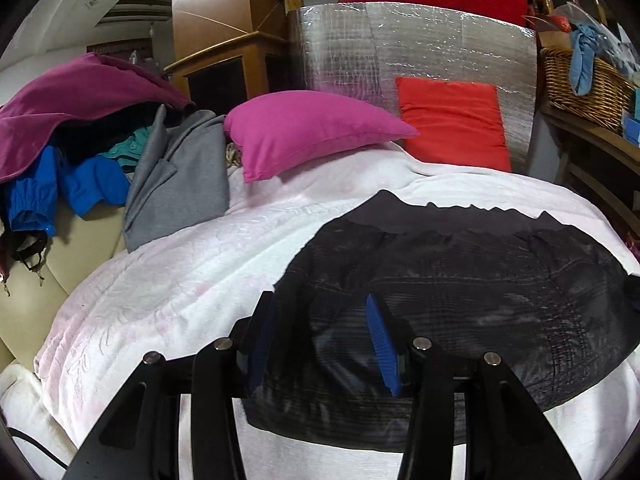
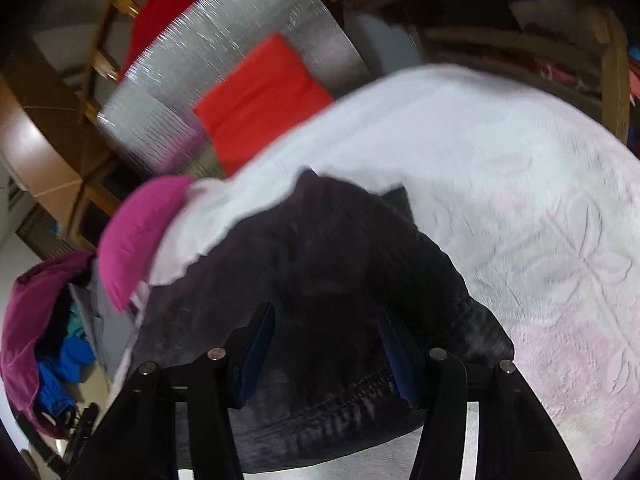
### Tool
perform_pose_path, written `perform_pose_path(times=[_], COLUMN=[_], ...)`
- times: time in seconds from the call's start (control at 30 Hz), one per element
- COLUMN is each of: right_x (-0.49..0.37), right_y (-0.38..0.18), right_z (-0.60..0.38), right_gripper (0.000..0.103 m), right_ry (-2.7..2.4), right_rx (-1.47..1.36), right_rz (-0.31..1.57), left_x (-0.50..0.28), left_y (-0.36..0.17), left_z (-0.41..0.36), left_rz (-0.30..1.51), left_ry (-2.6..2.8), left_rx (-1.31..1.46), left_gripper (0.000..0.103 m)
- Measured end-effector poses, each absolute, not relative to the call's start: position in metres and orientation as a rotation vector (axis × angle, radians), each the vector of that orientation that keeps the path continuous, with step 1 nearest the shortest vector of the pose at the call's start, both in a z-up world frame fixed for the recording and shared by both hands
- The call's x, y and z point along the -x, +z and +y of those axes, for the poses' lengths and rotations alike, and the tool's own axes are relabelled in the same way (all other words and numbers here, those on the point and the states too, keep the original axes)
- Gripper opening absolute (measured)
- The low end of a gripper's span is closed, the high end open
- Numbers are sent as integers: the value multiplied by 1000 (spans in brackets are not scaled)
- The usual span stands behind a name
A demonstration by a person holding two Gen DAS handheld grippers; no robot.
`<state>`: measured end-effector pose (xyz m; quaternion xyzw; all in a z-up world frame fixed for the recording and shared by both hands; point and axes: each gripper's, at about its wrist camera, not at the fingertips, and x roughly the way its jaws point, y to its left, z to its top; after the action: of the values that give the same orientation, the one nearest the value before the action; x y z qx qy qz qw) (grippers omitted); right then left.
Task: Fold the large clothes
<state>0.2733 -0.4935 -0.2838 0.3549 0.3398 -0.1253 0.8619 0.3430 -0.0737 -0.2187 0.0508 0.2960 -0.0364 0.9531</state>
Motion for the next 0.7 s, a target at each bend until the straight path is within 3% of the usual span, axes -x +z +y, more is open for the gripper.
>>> perform_pose_path(times=[0.13,0.37,0.47,0.53,0.6,0.7], right_x=[-283,-264,-271,-285,-295,-295], right_y=[-300,-266,-267,-281,-294,-290], right_z=[-494,-479,-469,-463,-460,-456], right_gripper=[56,56,56,56,57,58], right_ry=[-285,-240,-209,-220,-243,-254], right_rx=[-726,-655,-645,-640,-611,-573], right_rz=[777,629,661,750,812,805], left_x=[-342,-344,-346,-348,-355,-369], left_y=[-220,-224,-229,-235,-245,-271], left_z=[-83,-96,-104,-113,-121,-134], left_rz=[609,641,668,692,740,858], left_ry=[-88,-117,-135,-141,-140,-133], left_rx=[-113,-105,-102,-117,-143,-201], left_gripper=[47,48,48,52,64,65])
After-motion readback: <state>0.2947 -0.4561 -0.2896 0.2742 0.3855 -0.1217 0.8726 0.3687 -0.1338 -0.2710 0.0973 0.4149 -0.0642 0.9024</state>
